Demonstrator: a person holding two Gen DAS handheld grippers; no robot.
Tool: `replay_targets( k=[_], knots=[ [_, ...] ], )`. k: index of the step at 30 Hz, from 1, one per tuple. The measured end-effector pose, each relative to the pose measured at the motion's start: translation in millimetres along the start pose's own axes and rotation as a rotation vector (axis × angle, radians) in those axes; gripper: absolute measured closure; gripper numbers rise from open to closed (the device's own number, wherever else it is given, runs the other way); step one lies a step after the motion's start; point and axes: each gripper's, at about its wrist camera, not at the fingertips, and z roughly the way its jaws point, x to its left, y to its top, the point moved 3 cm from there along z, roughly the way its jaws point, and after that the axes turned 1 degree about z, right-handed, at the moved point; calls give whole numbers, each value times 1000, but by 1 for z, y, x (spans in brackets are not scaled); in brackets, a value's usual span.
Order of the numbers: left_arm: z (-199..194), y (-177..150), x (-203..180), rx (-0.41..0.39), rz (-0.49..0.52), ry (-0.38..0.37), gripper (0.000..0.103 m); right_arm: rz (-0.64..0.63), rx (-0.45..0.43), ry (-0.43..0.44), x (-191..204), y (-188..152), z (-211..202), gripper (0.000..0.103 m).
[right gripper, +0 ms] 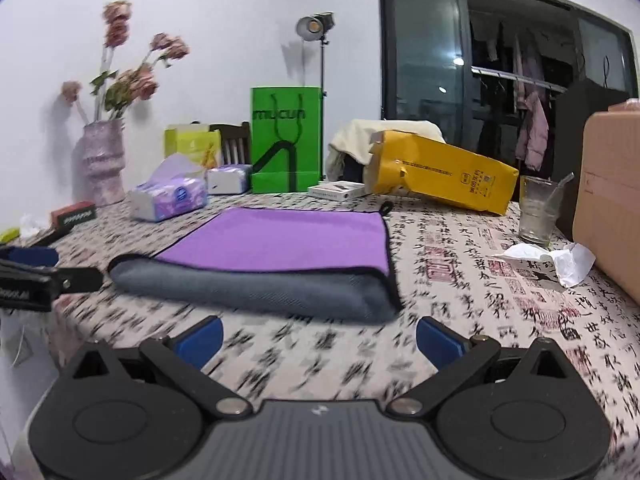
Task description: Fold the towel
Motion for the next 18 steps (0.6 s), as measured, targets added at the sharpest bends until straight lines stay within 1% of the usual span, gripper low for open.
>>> replay_targets(
  k=[1,3,5,6,7,8,9,10,11,12,13,15,16,17,18],
  knots=[
    [7,2,1,0,2,-6,1,11,6,-4,-6,5,7,4],
    [22,6,3,21,2,-4,9,31,18,5,-17,12,21,10],
    [40,9,8,67,-16,-15,27,41,35,23,-26,21,37,15],
    [47,9,10,88,-27,-23,31,38,43,31,-29,24,43,19],
    [55,8,13,124,-37,-38,37,30,49,38,-32,27,51,22],
    [61,7,15,152,-43,-52,47,21,54,45,-34,30,57,24],
    [67,5,18,177,-48,-65,53,11,62,52,-36,32,64,31],
    [68,4,19,182,-48,-71,57,3,77,64,-38,33,71,41],
    [67,3,20,174,-42,-78,63,-2,97,78,-39,34,77,47],
    [65,2,20,170,-33,-87,71,-6,119,93,-40,33,81,62],
    [64,2,20,172,-19,-105,86,-10,146,113,-41,31,86,74],
    [63,3,20,186,-4,-118,90,-17,185,142,-44,28,91,81],
    [63,4,19,191,1,-120,95,-17,185,152,-45,28,92,89],
    [63,6,19,195,7,-122,96,-18,188,163,-45,29,92,94],
    [65,8,17,195,14,-118,96,-23,190,164,-45,30,93,96]
  ],
)
